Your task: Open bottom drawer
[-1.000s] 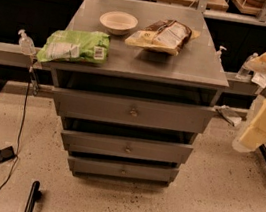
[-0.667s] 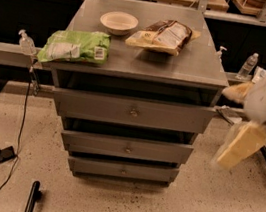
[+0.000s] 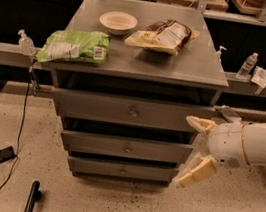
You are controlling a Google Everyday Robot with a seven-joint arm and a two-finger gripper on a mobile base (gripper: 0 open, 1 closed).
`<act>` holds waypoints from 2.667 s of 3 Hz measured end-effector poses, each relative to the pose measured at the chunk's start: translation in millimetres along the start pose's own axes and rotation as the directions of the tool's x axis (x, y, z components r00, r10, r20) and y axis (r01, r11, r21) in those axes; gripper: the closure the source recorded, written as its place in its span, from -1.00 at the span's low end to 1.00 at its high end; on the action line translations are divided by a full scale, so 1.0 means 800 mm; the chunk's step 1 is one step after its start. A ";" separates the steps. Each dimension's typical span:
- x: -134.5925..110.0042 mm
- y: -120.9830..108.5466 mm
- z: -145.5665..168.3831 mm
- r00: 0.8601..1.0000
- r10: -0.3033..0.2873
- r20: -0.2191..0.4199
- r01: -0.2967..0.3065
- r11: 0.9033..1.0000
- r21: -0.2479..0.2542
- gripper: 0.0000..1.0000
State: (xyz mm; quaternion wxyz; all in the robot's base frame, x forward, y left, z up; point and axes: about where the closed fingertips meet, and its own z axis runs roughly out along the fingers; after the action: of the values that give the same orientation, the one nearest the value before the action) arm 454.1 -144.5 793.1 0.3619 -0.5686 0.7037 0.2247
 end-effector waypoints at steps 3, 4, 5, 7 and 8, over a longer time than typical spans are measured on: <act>0.086 0.035 0.092 0.978 0.068 0.196 -0.037 0.987 -0.158 -1.00; 0.198 0.067 0.187 0.954 0.179 0.242 -0.108 0.954 -0.280 -1.00; 0.195 0.066 0.184 0.955 0.173 0.240 -0.103 0.955 -0.277 -1.00; 0.248 0.043 0.277 0.968 0.076 0.238 -0.014 0.967 -0.253 -1.00; 0.256 0.032 0.291 0.973 0.066 0.222 -0.017 0.976 -0.216 -1.00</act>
Offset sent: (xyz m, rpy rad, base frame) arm -0.0062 0.0156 -0.1719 0.3905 0.2807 0.2173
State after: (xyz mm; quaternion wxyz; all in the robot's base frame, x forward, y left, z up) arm 469.4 -99.3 486.0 0.3727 -0.5594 0.6412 0.3701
